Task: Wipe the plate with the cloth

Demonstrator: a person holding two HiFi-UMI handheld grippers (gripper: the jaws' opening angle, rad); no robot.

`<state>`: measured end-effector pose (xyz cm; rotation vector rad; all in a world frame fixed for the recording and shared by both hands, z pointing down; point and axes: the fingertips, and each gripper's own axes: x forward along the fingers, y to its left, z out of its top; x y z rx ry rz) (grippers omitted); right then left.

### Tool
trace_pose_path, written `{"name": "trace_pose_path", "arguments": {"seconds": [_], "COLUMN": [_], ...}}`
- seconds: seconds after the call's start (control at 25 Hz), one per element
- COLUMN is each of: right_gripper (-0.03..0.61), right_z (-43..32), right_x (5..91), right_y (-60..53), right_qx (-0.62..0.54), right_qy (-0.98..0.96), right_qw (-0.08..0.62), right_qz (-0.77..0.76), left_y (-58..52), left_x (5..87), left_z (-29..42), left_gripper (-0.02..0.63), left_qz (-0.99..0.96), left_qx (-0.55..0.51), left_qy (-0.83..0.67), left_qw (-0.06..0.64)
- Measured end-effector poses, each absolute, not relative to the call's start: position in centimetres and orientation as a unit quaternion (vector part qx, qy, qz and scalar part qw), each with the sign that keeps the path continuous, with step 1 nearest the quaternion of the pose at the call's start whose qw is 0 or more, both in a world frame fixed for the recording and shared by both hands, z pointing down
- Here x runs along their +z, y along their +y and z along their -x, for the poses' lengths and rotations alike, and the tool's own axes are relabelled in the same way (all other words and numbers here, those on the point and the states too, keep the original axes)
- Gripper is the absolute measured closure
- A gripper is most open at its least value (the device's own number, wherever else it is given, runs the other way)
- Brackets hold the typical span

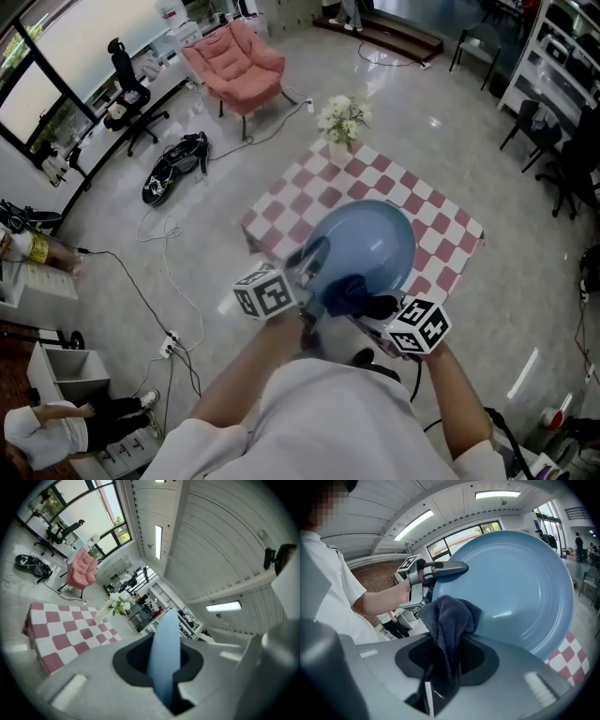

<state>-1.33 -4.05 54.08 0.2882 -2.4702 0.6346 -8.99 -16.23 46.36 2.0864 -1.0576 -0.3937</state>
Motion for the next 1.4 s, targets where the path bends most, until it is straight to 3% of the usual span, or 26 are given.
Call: {"name": "trace_pose_path", "arguments": {"seconds": [0.88, 1.4], "right_gripper": [0.446, 0.441], "right_z": [5.2, 2.1], "right_x": [51.2, 52.5], "right_y": [-4.6, -7.5], "right_qx": [0.219, 0.213], "right_qy": [-0.943, -0.927], "right_qw": [0.220, 0.243], "right_qz": [-0.117, -0.192], "left_y": [-15.1, -14.9], "left_x": [46.0, 46.3], "left_z": [7.5, 8.2], "left_gripper": [0.574, 0.574], "left_qz": [-0.814, -0.815], "left_qx": [-0.178, -0.165], "left_qy": [-0.401, -0.405], "left_qw": [0.381, 0.381]}}
